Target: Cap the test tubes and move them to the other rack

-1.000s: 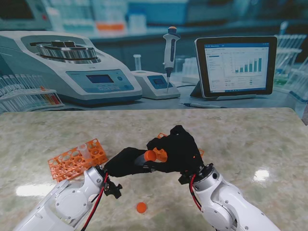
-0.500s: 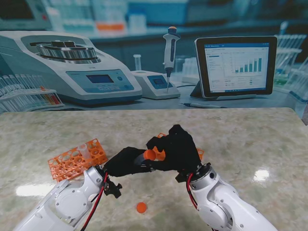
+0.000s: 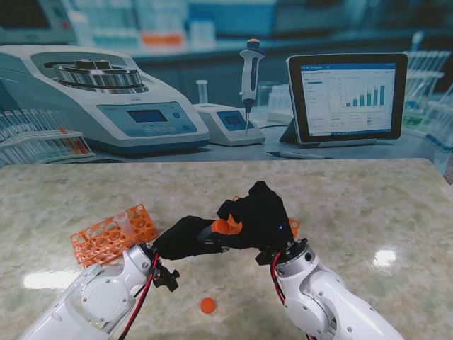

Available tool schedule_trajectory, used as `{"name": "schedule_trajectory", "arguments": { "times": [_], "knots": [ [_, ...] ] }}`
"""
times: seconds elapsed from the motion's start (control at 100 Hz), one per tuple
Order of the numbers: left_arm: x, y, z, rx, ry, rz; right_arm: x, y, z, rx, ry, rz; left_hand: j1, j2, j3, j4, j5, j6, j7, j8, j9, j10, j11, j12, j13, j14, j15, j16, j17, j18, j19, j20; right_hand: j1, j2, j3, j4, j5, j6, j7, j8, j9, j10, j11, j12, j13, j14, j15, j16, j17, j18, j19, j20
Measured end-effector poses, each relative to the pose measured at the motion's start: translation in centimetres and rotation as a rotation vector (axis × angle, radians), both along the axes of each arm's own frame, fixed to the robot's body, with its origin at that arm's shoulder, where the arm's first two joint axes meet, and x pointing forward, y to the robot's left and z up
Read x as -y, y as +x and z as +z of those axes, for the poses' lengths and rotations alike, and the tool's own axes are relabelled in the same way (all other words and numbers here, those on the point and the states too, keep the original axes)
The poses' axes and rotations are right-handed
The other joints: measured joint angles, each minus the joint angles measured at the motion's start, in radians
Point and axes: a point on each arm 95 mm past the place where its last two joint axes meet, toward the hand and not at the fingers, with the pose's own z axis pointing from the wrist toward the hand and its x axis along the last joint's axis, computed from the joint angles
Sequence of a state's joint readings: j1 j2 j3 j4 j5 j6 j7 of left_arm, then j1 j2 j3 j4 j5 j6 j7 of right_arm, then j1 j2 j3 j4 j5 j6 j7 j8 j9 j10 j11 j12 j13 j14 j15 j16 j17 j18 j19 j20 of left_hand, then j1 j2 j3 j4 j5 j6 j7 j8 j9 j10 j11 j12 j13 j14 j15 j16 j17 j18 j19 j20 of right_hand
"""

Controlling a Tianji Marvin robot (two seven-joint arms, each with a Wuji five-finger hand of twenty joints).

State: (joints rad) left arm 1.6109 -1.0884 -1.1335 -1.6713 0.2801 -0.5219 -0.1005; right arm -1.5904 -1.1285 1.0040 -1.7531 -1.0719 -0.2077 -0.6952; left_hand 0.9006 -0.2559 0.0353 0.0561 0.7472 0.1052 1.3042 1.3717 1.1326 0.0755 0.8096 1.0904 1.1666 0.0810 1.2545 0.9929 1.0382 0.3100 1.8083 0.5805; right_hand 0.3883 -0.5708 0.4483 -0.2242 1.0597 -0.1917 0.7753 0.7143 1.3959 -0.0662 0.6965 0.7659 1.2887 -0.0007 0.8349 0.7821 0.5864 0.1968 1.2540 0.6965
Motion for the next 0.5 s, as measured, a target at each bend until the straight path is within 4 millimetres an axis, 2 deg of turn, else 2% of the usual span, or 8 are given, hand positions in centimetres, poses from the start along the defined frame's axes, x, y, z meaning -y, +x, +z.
{"name": "schedule_trajectory", "arguments": {
  "times": [0.18, 0.31, 0.5],
  "knots": [
    [0.02, 0.00, 0.02, 0.001, -0.001, 0.000, -0.09, 0.10, -0.12, 0.003, 0.010, -0.005, 0.000, 0.000, 0.000, 0.000, 0.000, 0.000, 0.000, 0.000, 0.000, 0.000, 0.000, 0.000, 0.000, 0.000, 0.000, 0.000, 0.000, 0.000, 0.000, 0.000, -0.034, 0.000, 0.032, 0.020, 0.040, -0.002, 0.011, 0.067, 0.004, 0.000, 0.039, 0.010, 0.007, 0.000, 0.040, 0.000, 0.004, 0.000, 0.011, 0.002],
    [0.03, 0.00, 0.04, 0.001, -0.001, -0.001, -0.21, 0.19, -0.19, 0.001, 0.017, -0.005, 0.000, 0.000, 0.000, 0.000, 0.000, 0.000, 0.000, 0.000, 0.000, 0.000, 0.000, 0.000, 0.000, 0.000, 0.000, 0.000, 0.000, 0.000, 0.000, 0.000, -0.064, 0.000, 0.066, 0.046, 0.072, -0.001, 0.011, 0.161, 0.014, -0.001, 0.064, 0.010, 0.008, 0.000, 0.069, 0.000, 0.011, -0.001, 0.020, 0.002],
    [0.03, 0.00, 0.05, 0.001, -0.001, -0.001, -0.38, 0.35, -0.28, -0.007, 0.024, -0.006, 0.000, 0.000, 0.000, 0.000, 0.000, 0.000, 0.000, 0.000, 0.000, 0.000, 0.000, 0.000, 0.000, 0.000, 0.000, 0.000, 0.000, 0.000, 0.000, 0.000, -0.094, 0.000, 0.080, 0.062, 0.109, -0.007, 0.043, 0.188, 0.015, -0.003, 0.112, 0.011, 0.010, 0.000, 0.114, 0.000, 0.018, -0.001, 0.027, 0.012]
  ]
}}
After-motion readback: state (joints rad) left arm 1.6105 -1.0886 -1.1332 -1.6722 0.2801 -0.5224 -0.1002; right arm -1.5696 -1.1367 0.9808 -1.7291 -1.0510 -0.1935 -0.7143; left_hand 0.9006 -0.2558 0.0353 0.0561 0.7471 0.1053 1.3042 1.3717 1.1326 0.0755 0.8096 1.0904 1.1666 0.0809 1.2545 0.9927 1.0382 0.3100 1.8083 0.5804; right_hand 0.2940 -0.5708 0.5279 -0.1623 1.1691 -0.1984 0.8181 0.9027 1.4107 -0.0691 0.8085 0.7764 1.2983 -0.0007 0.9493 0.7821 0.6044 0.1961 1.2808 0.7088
